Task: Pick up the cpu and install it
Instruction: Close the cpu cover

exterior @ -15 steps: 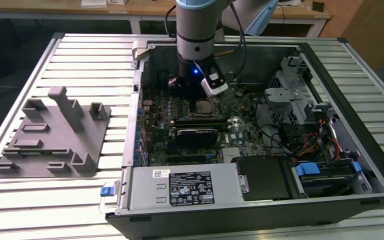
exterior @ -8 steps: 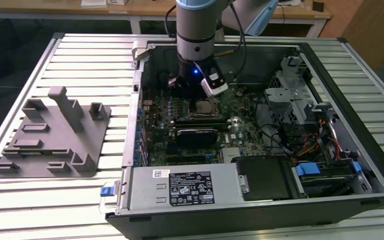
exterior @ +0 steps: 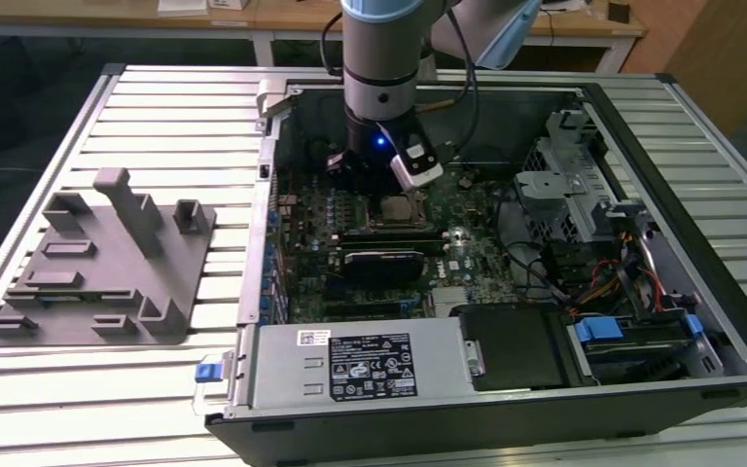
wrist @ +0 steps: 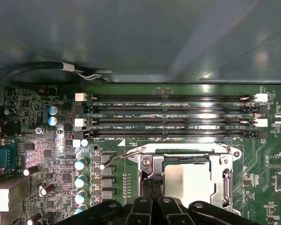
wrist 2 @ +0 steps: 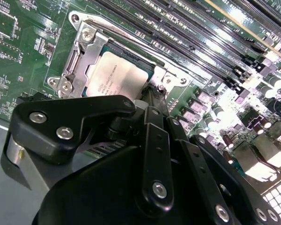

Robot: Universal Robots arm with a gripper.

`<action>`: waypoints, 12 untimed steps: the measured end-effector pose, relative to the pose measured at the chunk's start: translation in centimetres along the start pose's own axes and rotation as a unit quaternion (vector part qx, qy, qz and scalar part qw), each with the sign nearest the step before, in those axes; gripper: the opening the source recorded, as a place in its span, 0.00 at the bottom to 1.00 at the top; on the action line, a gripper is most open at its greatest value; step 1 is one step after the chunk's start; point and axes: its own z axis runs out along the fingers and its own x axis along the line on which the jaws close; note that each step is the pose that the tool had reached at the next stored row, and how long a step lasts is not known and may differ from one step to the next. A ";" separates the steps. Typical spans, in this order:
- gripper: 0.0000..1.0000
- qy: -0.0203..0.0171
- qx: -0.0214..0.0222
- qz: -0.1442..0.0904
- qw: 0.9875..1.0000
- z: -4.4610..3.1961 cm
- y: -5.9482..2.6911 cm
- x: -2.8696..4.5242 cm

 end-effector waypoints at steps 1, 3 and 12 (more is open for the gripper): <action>0.11 0.000 0.000 0.000 1.000 0.02 0.00 0.01; 0.11 0.000 0.000 0.000 1.000 0.04 0.00 0.02; 0.11 0.000 -0.003 0.000 1.000 0.05 -0.01 0.17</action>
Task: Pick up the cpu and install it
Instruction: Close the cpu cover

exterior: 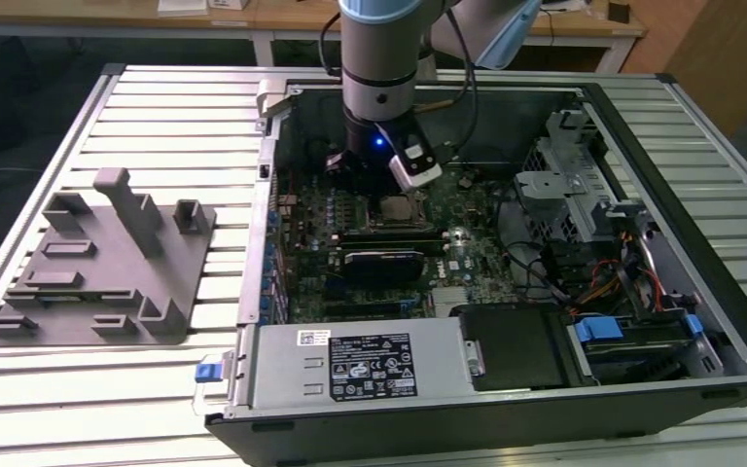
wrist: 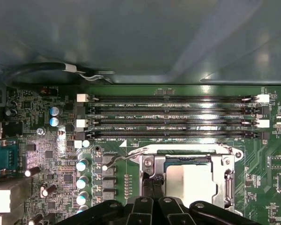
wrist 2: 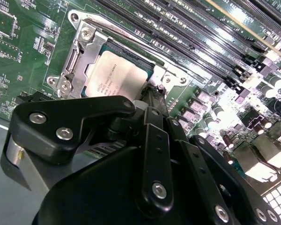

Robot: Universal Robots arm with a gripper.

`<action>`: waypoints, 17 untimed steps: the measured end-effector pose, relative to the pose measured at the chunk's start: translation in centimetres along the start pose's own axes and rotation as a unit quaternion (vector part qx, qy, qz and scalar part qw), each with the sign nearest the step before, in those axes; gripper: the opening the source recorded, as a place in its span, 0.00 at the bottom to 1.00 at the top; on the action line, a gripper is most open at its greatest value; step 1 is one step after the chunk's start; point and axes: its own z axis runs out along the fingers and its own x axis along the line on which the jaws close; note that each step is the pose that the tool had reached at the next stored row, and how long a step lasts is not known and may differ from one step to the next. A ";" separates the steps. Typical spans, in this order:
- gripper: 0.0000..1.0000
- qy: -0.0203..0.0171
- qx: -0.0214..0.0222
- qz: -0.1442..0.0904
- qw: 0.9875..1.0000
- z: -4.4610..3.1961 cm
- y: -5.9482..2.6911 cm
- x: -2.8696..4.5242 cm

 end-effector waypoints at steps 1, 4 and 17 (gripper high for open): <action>0.11 0.000 0.000 0.000 1.000 0.00 -0.01 0.02; 0.11 0.000 -0.002 0.000 1.000 0.00 -0.03 0.11; 0.11 0.000 -0.003 0.000 1.000 -0.23 -0.09 0.29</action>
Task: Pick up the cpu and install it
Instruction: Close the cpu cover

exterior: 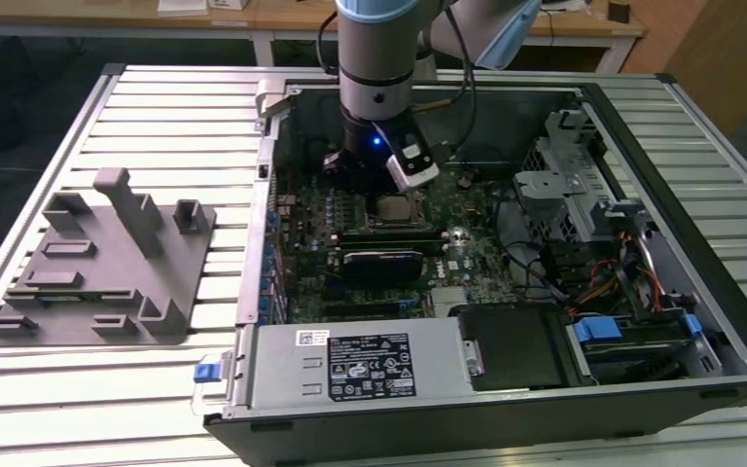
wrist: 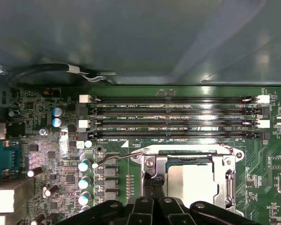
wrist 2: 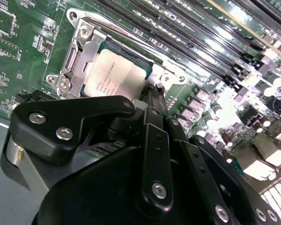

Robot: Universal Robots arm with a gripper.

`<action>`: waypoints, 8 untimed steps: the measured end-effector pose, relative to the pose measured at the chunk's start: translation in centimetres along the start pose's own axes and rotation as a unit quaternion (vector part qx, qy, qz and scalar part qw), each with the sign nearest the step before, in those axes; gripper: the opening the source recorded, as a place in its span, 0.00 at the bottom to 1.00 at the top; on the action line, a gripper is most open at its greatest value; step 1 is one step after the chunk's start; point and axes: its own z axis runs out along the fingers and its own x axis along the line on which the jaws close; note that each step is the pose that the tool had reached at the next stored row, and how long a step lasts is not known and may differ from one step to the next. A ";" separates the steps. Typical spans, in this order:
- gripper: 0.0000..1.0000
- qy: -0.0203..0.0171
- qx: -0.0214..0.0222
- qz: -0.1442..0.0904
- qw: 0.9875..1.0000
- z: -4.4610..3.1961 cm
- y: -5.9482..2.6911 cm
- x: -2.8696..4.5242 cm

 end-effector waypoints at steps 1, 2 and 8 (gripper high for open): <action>0.11 0.000 0.000 0.000 1.000 -0.07 0.00 -0.01; 0.11 0.000 0.000 0.000 1.000 -0.14 0.01 -0.02; 0.11 0.000 0.000 0.000 1.000 -0.90 0.03 -0.04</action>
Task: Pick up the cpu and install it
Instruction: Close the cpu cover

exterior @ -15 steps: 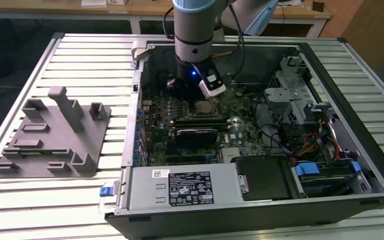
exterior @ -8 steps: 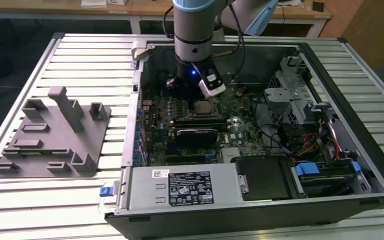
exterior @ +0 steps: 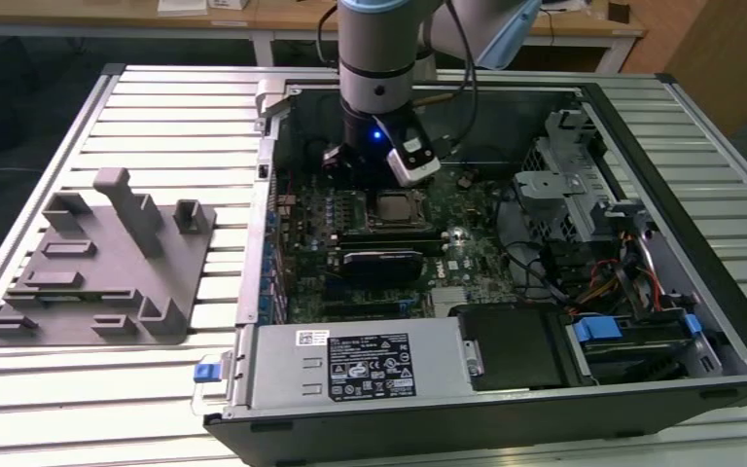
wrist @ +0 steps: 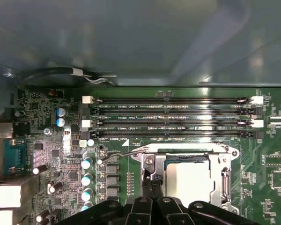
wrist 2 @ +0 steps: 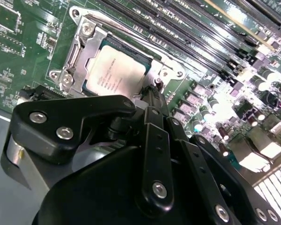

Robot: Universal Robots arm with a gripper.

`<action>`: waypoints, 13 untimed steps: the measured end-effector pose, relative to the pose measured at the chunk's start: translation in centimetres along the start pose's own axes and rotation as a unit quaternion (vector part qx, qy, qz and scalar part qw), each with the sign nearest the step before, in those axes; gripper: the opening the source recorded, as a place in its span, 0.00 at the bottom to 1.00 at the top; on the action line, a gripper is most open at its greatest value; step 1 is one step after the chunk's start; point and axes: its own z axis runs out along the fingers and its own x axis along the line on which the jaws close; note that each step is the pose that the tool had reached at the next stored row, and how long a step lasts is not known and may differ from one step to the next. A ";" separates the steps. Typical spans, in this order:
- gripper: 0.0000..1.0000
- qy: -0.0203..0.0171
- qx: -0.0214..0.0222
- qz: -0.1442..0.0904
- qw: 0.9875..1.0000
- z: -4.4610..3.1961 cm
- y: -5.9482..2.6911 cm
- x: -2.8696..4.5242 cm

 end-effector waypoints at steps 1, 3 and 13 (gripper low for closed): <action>0.11 0.000 0.000 0.000 1.000 -0.19 0.01 -0.01; 0.11 0.000 0.000 0.000 1.000 -0.63 0.02 -0.02; 0.11 0.000 0.000 0.000 1.000 -2.80 0.08 -0.06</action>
